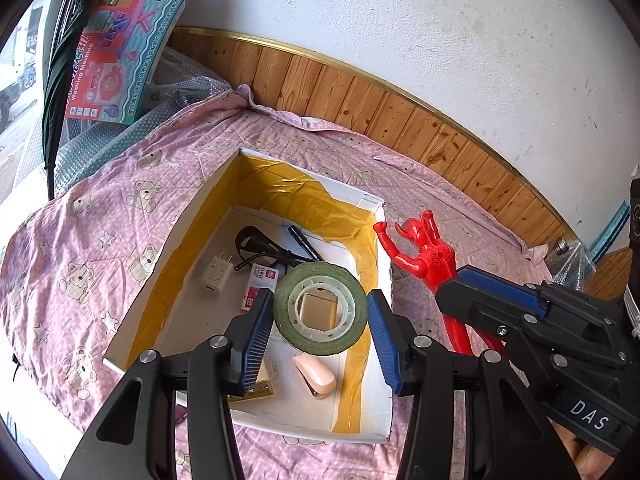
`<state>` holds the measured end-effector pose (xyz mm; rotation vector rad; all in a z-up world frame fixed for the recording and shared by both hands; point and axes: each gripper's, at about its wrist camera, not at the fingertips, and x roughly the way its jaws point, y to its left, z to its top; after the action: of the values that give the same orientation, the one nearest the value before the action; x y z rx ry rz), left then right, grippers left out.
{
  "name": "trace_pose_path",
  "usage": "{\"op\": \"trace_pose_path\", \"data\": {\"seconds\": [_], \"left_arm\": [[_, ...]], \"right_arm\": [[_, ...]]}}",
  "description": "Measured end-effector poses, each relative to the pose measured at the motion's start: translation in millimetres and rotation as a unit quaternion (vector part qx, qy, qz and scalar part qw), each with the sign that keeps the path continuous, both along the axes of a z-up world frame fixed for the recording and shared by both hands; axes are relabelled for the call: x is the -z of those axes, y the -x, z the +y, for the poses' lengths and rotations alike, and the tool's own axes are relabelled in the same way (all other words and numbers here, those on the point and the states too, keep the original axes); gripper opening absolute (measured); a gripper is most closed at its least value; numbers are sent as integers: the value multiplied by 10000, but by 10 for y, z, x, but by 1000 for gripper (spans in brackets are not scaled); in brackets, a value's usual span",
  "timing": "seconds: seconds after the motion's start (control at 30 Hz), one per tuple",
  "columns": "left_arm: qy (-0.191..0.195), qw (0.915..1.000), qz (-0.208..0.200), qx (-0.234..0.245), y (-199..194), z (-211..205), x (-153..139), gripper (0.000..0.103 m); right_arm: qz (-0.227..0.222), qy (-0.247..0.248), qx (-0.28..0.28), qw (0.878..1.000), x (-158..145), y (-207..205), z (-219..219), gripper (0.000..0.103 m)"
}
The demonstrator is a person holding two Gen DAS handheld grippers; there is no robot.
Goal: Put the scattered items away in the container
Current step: 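Lift the tape roll and red figure and carry them over the box, then lower both tools into the box and open them to drop tape and figure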
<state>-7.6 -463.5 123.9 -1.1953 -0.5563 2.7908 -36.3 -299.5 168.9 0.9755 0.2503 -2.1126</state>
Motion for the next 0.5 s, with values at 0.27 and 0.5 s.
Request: {"op": "trace_pose_path", "data": {"seconds": [0.27, 0.5], "left_arm": [[-50, 9998, -194, -87, 92, -165, 126, 49], [-26, 9995, -296, -125, 180, -260, 163, 49]], "right_arm": [[-101, -117, -138, 9998, 71, 131, -257, 20], [-192, -172, -166, 9995, 124, 251, -408, 20]]}}
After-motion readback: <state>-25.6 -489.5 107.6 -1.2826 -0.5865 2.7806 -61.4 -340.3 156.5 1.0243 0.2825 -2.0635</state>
